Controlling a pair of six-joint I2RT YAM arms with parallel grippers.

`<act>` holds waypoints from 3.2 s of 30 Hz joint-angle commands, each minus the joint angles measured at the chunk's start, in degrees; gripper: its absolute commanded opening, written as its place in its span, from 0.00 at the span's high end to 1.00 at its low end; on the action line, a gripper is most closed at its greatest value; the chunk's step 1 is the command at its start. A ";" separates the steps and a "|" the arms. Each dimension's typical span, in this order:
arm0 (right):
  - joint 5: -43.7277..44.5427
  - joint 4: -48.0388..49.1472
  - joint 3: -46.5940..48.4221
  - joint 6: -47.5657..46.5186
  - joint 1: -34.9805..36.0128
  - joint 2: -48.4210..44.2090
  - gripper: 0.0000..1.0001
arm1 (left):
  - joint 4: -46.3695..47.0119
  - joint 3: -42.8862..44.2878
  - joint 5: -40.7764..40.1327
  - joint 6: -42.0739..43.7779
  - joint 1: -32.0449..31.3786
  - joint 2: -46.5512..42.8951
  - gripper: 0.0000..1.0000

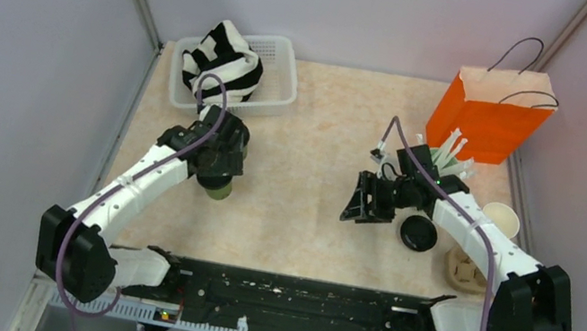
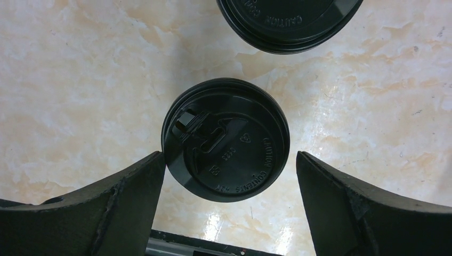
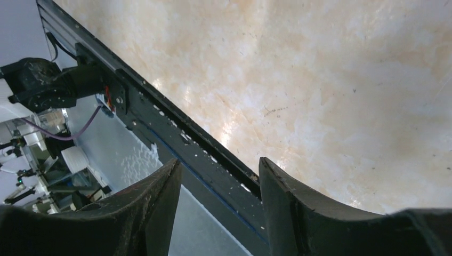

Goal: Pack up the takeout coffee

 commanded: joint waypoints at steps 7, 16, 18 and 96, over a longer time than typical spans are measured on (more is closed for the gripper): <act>5.33 -9.17 13.93 -3.15 -0.27 1.91 0.41 | -1.19 4.12 2.51 1.69 0.28 -5.18 0.02; 20.41 -24.84 27.28 -2.34 -0.98 -5.17 0.41 | 0.25 13.26 9.80 8.81 0.24 -8.83 0.02; 26.39 -28.28 27.69 1.01 -4.67 -8.72 0.49 | 1.48 15.29 12.79 10.49 0.24 -8.60 0.02; 51.40 -20.89 -5.42 23.83 -38.13 -22.19 0.85 | 10.51 16.55 11.79 26.94 -13.12 -2.38 0.02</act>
